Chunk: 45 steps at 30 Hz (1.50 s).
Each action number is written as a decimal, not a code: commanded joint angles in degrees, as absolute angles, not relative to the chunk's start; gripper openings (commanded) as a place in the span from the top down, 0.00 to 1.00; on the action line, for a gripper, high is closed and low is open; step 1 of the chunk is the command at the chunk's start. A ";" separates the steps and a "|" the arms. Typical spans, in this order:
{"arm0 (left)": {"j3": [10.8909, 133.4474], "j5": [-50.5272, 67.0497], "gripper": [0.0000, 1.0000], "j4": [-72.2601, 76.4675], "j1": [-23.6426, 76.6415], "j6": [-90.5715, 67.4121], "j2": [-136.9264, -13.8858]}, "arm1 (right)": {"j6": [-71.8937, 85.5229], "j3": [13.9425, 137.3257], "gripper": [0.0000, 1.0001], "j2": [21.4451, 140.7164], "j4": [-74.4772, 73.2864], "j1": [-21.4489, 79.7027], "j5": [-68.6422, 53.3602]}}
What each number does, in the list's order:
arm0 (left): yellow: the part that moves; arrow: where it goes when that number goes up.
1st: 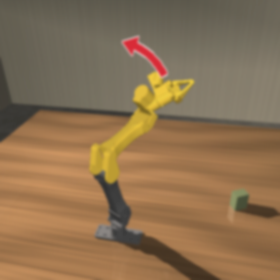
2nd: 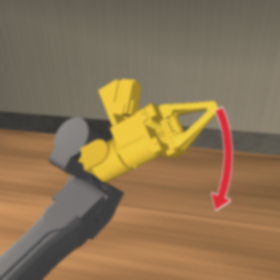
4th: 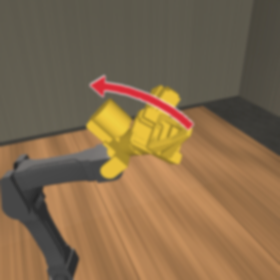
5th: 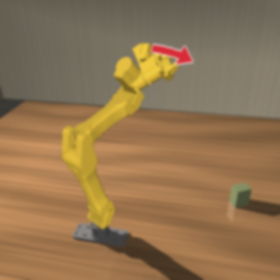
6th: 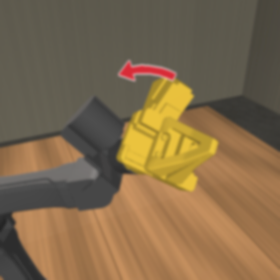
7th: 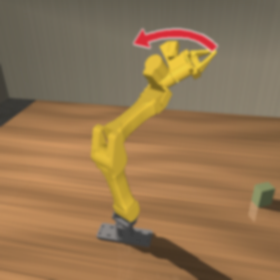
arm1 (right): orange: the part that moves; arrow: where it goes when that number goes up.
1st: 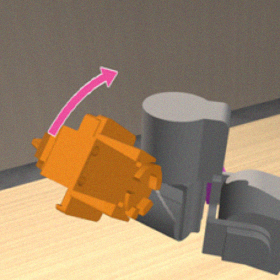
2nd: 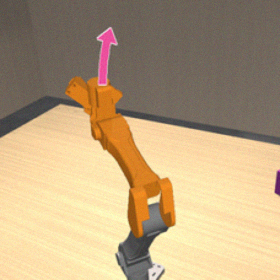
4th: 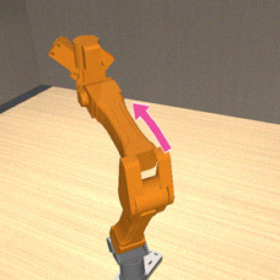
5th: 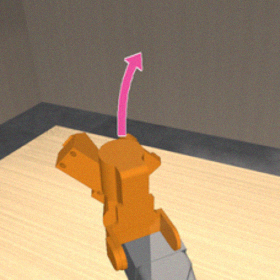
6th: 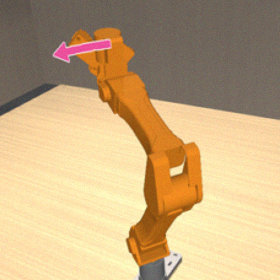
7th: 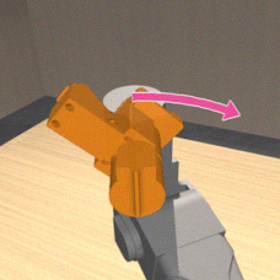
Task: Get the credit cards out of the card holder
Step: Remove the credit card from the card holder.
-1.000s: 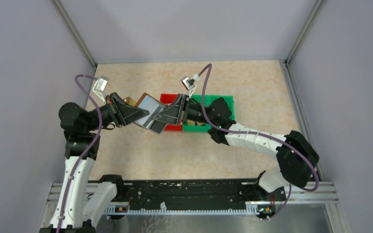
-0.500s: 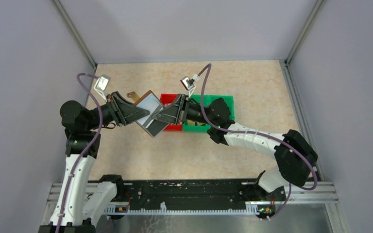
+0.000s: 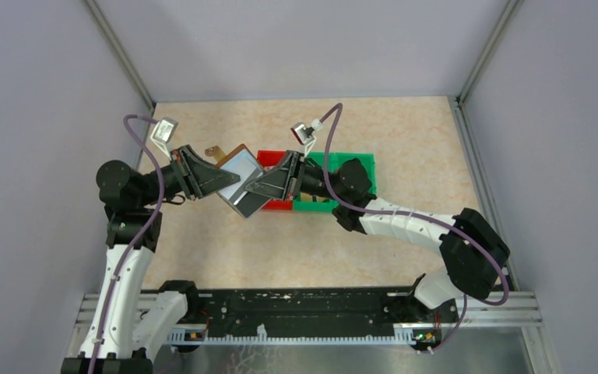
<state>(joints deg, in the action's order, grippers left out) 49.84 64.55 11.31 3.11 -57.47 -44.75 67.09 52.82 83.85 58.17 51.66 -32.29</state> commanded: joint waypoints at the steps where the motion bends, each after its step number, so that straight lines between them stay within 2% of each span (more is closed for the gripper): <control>1: 50.98 64.44 0.81 15.64 3.09 -60.09 -44.77 | 66.97 51.44 1.00 82.47 65.08 52.24 -30.77; 7: 51.24 63.37 0.81 16.00 3.10 -60.49 -44.95 | 67.82 48.89 1.00 81.63 67.69 52.24 -29.91; 11: 50.83 63.13 0.74 16.41 3.09 -61.31 -44.75 | 68.02 48.60 1.00 81.75 68.44 52.33 -29.71; 14: 50.56 63.12 0.74 16.44 3.08 -61.57 -44.69 | 67.94 49.23 1.00 82.10 68.53 52.49 -29.75; 18: 50.49 63.36 0.82 16.61 3.08 -61.59 -44.59 | 67.79 49.57 1.00 82.69 69.00 52.83 -29.84; 24: 50.45 63.19 0.99 16.61 3.08 -61.60 -44.52 | 67.69 48.85 1.00 82.71 69.46 52.86 -29.85; 38: 50.10 62.62 1.00 18.24 3.08 -64.66 -44.70 | 68.58 43.77 1.00 81.83 74.34 52.83 -28.48; 39: 50.17 62.53 1.00 18.28 3.08 -64.67 -44.73 | 68.71 43.84 0.98 82.06 74.66 52.82 -28.48; 43: 50.27 62.47 1.00 18.19 3.08 -64.65 -44.65 | 70.63 44.53 0.80 83.25 77.50 53.00 -28.22; 45: 50.27 62.48 1.00 18.10 3.08 -64.50 -44.52 | 71.57 45.31 0.80 84.12 78.92 53.07 -28.21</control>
